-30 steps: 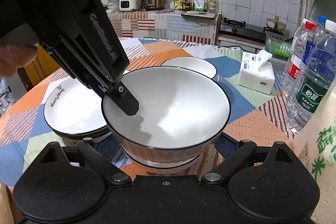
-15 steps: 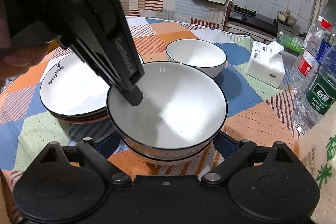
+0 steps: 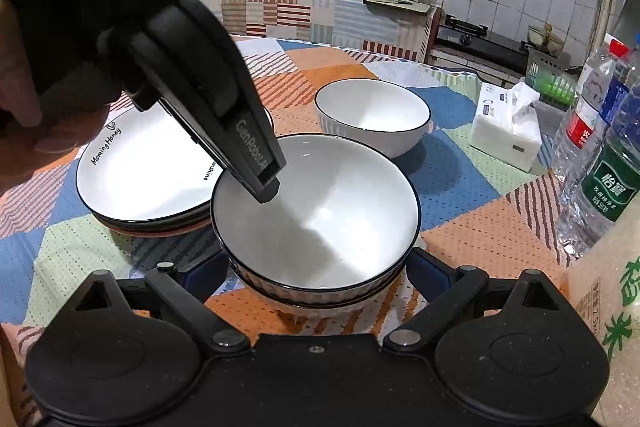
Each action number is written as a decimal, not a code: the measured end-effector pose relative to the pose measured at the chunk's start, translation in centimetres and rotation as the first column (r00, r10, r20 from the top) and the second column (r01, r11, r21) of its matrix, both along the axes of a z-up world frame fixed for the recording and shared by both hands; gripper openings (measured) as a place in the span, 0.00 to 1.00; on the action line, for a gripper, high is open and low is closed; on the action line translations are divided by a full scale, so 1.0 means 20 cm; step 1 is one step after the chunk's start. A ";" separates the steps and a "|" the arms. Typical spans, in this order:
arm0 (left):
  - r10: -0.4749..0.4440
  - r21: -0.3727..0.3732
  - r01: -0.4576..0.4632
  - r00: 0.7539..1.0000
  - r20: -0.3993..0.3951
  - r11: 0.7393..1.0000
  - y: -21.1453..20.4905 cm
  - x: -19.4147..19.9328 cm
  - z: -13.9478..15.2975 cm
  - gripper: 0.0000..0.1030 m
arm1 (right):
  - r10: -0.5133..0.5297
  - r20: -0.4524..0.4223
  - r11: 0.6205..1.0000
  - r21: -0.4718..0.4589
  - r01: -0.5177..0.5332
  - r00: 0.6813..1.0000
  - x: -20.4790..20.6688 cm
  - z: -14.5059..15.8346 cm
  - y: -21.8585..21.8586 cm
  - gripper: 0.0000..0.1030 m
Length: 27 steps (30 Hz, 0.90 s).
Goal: Organize plates and bowls
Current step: 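Open both grippers and withdraw from the two nested bowls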
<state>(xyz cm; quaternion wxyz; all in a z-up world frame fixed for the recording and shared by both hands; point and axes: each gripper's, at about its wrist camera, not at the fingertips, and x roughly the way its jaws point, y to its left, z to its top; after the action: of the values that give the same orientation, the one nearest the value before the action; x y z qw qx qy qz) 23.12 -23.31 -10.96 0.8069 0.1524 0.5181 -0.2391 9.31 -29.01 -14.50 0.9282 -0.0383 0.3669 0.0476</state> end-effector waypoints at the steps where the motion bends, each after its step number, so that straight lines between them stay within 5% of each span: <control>1: 0.006 -0.020 -0.006 1.000 -0.001 1.000 0.01 0.00 0.02 0.22 | 0.002 0.003 1.000 -0.001 -0.002 1.000 0.00 0.01 0.00 0.95; 9: 0.038 -0.161 -0.036 0.999 0.006 0.986 0.15 0.06 0.20 0.30 | 0.042 0.041 0.999 -0.005 -0.042 0.998 -0.05 0.14 -0.03 0.95; 15: 0.048 -0.207 -0.042 0.999 0.024 0.977 0.25 0.14 0.29 0.32 | 0.060 0.092 0.995 0.075 -0.067 0.994 -0.04 0.29 -0.11 0.91; 20: 0.103 -0.226 -0.085 0.992 0.069 0.970 0.35 0.22 0.36 0.32 | 0.072 0.069 0.983 0.164 -0.082 0.995 0.08 0.44 -0.18 0.87; 27: 0.183 -0.293 -0.166 0.983 0.032 0.942 0.44 0.41 0.36 0.32 | -0.007 -0.054 0.947 0.319 0.024 0.999 0.37 0.54 -0.31 0.76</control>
<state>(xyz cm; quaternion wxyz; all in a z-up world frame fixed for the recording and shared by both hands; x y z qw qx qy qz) 31.30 -14.44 -3.69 0.8534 -0.0065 0.4652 -0.2352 16.71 -35.26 -3.65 0.9127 0.1167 0.3787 0.1002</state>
